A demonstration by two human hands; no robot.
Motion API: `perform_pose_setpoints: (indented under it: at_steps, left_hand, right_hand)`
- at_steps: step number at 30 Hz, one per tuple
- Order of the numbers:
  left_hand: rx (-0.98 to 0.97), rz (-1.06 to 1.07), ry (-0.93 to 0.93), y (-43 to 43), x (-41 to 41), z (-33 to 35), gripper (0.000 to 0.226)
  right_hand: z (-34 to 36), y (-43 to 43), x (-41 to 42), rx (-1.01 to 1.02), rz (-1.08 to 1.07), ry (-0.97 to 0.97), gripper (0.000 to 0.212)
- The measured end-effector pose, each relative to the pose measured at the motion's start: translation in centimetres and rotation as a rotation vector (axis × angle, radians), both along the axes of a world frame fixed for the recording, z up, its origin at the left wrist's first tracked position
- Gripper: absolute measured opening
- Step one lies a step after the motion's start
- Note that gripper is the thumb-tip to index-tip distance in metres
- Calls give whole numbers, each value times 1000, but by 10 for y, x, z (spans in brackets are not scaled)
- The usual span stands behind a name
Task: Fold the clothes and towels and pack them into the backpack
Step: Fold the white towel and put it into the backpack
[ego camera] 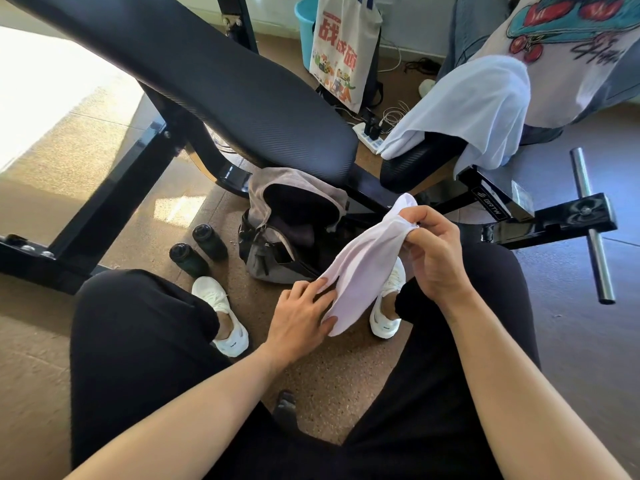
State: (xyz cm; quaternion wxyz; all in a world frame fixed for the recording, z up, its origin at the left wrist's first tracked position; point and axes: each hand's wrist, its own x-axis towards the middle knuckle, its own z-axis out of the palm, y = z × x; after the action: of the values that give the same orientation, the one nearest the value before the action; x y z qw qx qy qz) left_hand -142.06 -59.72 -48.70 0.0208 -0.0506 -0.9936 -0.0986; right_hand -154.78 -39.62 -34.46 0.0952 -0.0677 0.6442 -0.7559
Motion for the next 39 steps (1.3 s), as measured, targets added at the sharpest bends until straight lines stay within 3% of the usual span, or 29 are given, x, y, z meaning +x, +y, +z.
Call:
perform_pose_setpoints:
  at_steps: [6,10,12,17,23,27,30,35,37,39]
  left_hand:
    - [-6,87,-116,-2,-5,1,49]
    - [153,139,-7,-17,-12,7,26]
    - [279,236,37,-28,-14,13,14]
    - [439,427,85,-45,-12,36,32]
    - [491,516,-126,-61,-11,53,10]
    - [641,537,-169,-73,-12,69,3]
    - [707,494,-185,-87,-15,82,11]
    - [1451,580,-502,-101,-16,98,24]
    - [1647,737,-530,-96,-16,102,39]
    - [1779,816,-534,-90,-14,103,38]
  right_hand:
    - [2,4,-1,-22,-9,-20,19]
    - [-1,8,-11,51,-161,-34,13]
    - [-5,11,-19,133,-282,-33,11]
    - [-18,10,-31,373,-342,-12,7]
    - [-29,3,-33,785,-260,169,8]
    - [-21,-1,-27,714,-204,176,9]
    - [-20,2,-28,705,-196,140,11]
    - [-22,3,-30,658,-157,60,11]
    - [-23,0,-30,616,-161,13,19]
    - [-24,-4,-28,582,-175,-39,24]
